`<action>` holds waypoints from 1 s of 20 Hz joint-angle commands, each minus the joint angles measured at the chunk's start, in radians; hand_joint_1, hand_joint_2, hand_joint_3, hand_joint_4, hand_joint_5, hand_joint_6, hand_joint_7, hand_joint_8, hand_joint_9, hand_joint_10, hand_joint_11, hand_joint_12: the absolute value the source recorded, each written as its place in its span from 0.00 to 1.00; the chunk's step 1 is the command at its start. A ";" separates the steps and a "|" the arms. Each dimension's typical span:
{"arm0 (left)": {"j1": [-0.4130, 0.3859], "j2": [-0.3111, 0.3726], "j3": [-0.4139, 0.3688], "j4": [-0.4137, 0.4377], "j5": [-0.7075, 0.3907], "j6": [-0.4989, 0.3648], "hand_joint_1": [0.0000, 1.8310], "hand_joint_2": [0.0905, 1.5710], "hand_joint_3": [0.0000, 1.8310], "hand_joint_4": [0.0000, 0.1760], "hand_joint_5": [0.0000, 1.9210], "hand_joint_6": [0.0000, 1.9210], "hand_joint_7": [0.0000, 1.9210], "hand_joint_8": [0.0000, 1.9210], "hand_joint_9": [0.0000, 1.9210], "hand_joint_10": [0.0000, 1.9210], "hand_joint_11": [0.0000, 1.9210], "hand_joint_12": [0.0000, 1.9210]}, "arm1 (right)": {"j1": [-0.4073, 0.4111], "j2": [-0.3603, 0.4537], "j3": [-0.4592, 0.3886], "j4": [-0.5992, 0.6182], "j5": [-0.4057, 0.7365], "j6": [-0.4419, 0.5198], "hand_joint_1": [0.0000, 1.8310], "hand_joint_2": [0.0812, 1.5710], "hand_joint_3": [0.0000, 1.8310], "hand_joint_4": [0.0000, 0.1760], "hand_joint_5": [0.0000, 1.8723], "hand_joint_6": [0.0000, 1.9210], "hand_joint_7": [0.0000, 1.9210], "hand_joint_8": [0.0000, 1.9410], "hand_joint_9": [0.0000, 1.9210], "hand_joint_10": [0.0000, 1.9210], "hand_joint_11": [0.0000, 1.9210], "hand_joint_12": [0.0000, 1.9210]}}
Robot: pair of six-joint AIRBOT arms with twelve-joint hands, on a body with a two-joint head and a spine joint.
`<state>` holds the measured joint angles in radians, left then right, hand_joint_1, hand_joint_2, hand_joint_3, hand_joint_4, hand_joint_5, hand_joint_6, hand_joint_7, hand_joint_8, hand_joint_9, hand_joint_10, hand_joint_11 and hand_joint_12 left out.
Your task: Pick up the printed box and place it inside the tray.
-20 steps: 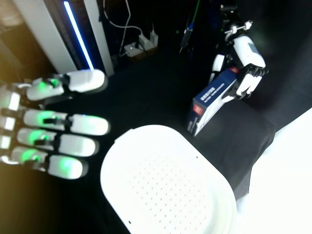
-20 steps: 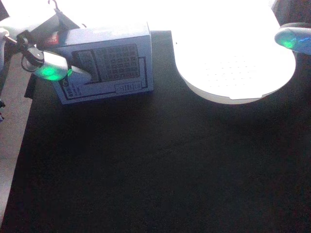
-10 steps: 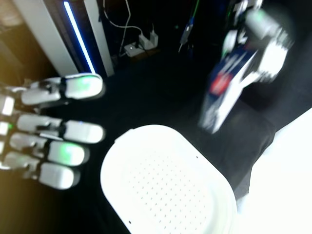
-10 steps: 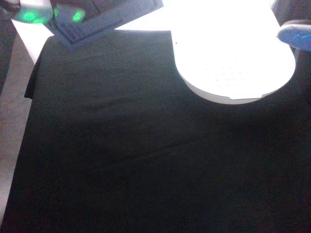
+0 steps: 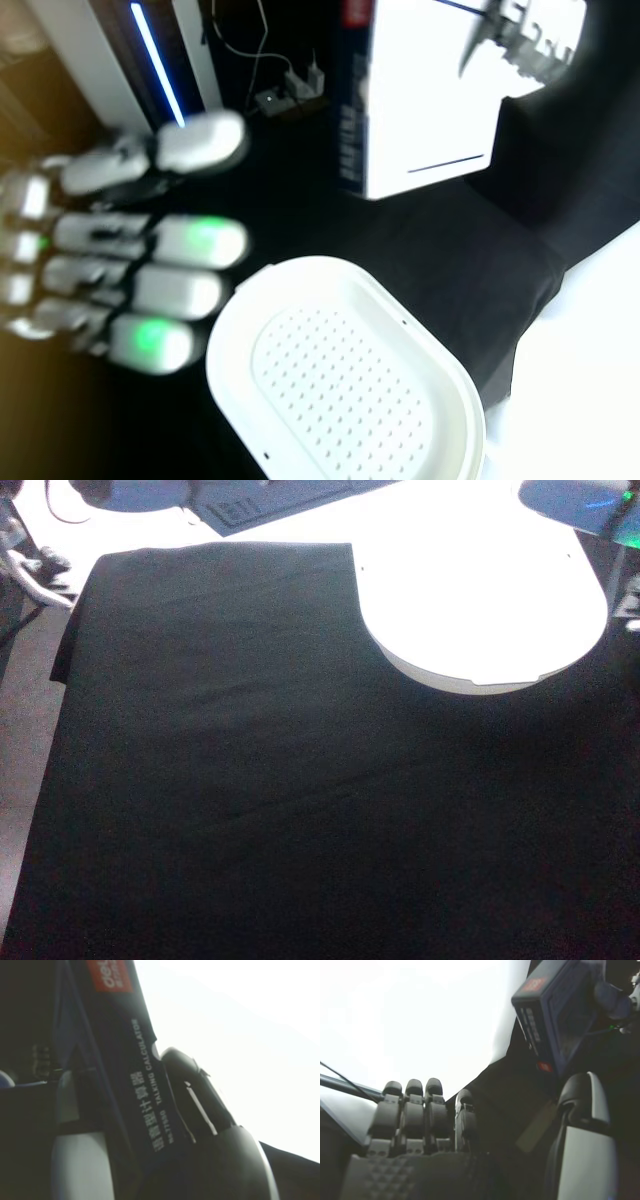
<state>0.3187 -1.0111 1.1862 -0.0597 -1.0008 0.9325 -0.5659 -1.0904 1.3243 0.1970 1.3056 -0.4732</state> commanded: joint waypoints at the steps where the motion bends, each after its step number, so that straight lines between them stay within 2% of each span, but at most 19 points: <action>1: -0.014 -0.005 0.006 -0.002 -0.123 -0.002 0.70 0.67 0.00 0.00 0.54 0.33 0.57 0.55 0.60 0.58 0.56 0.74 | 0.025 0.003 0.012 0.004 0.077 0.005 0.37 0.47 0.00 0.99 0.00 0.00 0.05 0.00 0.03 0.00 0.00 0.19; 2: -0.014 -0.019 0.011 0.000 -0.117 -0.002 0.70 0.66 0.00 0.00 0.55 0.33 0.58 0.52 0.61 0.57 0.55 0.75 | 0.037 -0.006 0.018 0.000 0.062 0.005 0.36 0.46 0.00 1.00 0.00 0.00 0.06 0.00 0.05 0.00 0.00 0.25; 3: -0.014 -0.037 0.018 0.003 -0.108 -0.002 0.70 0.67 0.00 0.00 0.54 0.33 0.56 0.56 0.61 0.60 0.55 0.77 | 0.050 -0.022 0.025 -0.003 0.055 0.005 0.37 0.45 0.00 1.00 0.00 0.00 0.07 0.00 0.06 0.00 0.00 0.27; 4: -0.014 -0.047 0.023 0.004 -0.102 -0.002 0.70 0.67 0.00 0.00 0.54 0.32 0.57 0.55 0.61 0.58 0.56 0.75 | 0.055 -0.031 0.027 -0.004 0.053 0.006 0.37 0.44 0.00 0.99 0.00 0.00 0.07 0.00 0.06 0.00 0.00 0.28; 6: -0.014 -0.080 0.038 0.006 -0.086 -0.002 0.70 0.66 0.00 0.00 0.55 0.32 0.60 0.51 0.63 0.55 0.56 0.75 | 0.071 -0.052 0.030 -0.009 0.046 0.009 0.36 0.44 0.00 1.00 0.00 0.00 0.08 0.00 0.07 0.01 0.00 0.28; 7: -0.014 -0.088 0.043 0.006 -0.081 -0.003 0.71 0.65 0.00 0.00 0.56 0.34 0.62 0.45 0.63 0.50 0.57 0.72 | 0.074 -0.057 0.030 -0.011 0.044 0.010 0.36 0.43 0.00 1.00 0.01 0.00 0.08 0.00 0.08 0.01 0.00 0.36; 8: -0.014 -0.096 0.048 0.006 -0.075 -0.003 0.71 0.65 0.00 0.00 0.56 0.34 0.62 0.45 0.63 0.50 0.57 0.72 | 0.076 -0.067 0.032 -0.014 0.043 0.013 0.36 0.43 0.00 1.00 0.01 0.00 0.08 0.00 0.08 0.01 0.00 0.36; 9: -0.014 -0.103 0.052 0.006 -0.071 -0.003 0.71 0.64 0.00 0.00 0.55 0.37 0.64 0.40 0.65 0.49 0.60 0.74 | 0.077 -0.076 0.033 -0.016 0.042 0.015 0.35 0.41 0.00 1.00 0.01 0.00 0.08 0.00 0.08 0.00 0.00 0.40; 10: -0.014 -0.110 0.054 0.006 -0.068 -0.003 0.71 0.64 0.00 0.00 0.56 0.35 0.65 0.39 0.67 0.51 0.61 0.74 | 0.078 -0.085 0.036 -0.017 0.039 0.015 0.35 0.39 0.00 1.00 0.02 0.00 0.09 0.00 0.08 0.00 0.00 0.38; 11: -0.014 -0.115 0.055 0.007 -0.068 -0.003 0.67 0.64 0.00 0.00 0.58 0.37 0.67 0.44 0.69 0.62 0.62 0.79 | 0.078 -0.092 0.039 -0.017 0.035 0.018 0.35 0.38 0.00 1.00 0.01 0.00 0.08 0.00 0.07 0.00 0.00 0.34; 12: -0.014 -0.121 0.056 0.007 -0.070 -0.003 0.66 0.64 0.00 0.00 0.59 0.37 0.67 0.48 0.70 0.67 0.64 0.81 | 0.079 -0.099 0.042 -0.018 0.032 0.024 0.36 0.37 0.00 1.00 0.01 0.00 0.08 0.00 0.06 0.00 0.00 0.33; 14: -0.014 -0.133 0.057 0.011 -0.071 -0.004 0.66 0.64 0.00 0.00 0.59 0.37 0.67 0.46 0.69 0.65 0.63 0.80 | 0.079 -0.112 0.051 -0.019 0.029 0.044 0.37 0.38 0.00 1.00 0.01 0.00 0.08 0.00 0.03 0.01 0.00 0.15; 15: -0.016 -0.136 0.057 0.015 -0.069 -0.004 0.70 0.66 0.00 0.00 0.56 0.32 0.61 0.51 0.68 0.64 0.63 0.79 | 0.079 -0.116 0.054 -0.021 0.028 0.052 0.38 0.38 0.00 1.00 0.02 0.00 0.09 0.00 0.04 0.00 0.00 0.16; 16: -0.018 -0.141 0.057 0.021 -0.066 -0.005 0.70 0.66 0.00 0.00 0.55 0.32 0.60 0.50 0.68 0.63 0.62 0.77 | 0.079 -0.122 0.057 -0.021 0.028 0.062 0.39 0.39 0.00 1.00 0.05 0.00 0.13 0.00 0.08 0.00 0.00 0.33; 17: -0.019 -0.143 0.057 0.022 -0.064 -0.005 0.71 0.66 0.00 0.00 0.54 0.33 0.61 0.48 0.69 0.60 0.63 0.76 | 0.079 -0.125 0.058 -0.023 0.028 0.064 0.45 0.47 0.01 0.43 0.15 0.01 0.24 0.01 0.22 0.03 0.08 0.55; 18: -0.019 -0.146 0.057 0.024 -0.061 -0.005 0.71 0.65 0.00 0.00 0.55 0.32 0.62 0.45 0.67 0.57 0.61 0.75 | 0.080 -0.128 0.058 -0.024 0.029 0.064 0.53 0.57 0.01 0.00 0.27 0.02 0.39 0.03 0.38 0.06 0.25 0.54; 19: -0.019 -0.149 0.057 0.025 -0.060 -0.005 0.71 0.64 0.00 0.00 0.57 0.30 0.64 0.42 0.67 0.53 0.60 0.73 | 0.082 -0.129 0.058 -0.030 0.029 0.065 0.67 0.64 0.01 0.00 0.45 0.37 0.60 0.29 0.64 0.13 0.51 0.47; 20: -0.019 -0.150 0.057 0.025 -0.060 -0.005 0.71 0.65 0.00 0.00 0.56 0.31 0.61 0.48 0.66 0.53 0.58 0.75 | 0.085 -0.131 0.058 -0.035 0.029 0.065 0.70 0.66 0.00 0.00 0.50 0.41 0.63 0.37 0.74 0.15 0.60 0.47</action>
<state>0.3157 -1.1664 1.2427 -0.0364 -0.9360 0.9485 -0.4953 -1.2263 1.3781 0.1543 1.2236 -0.3985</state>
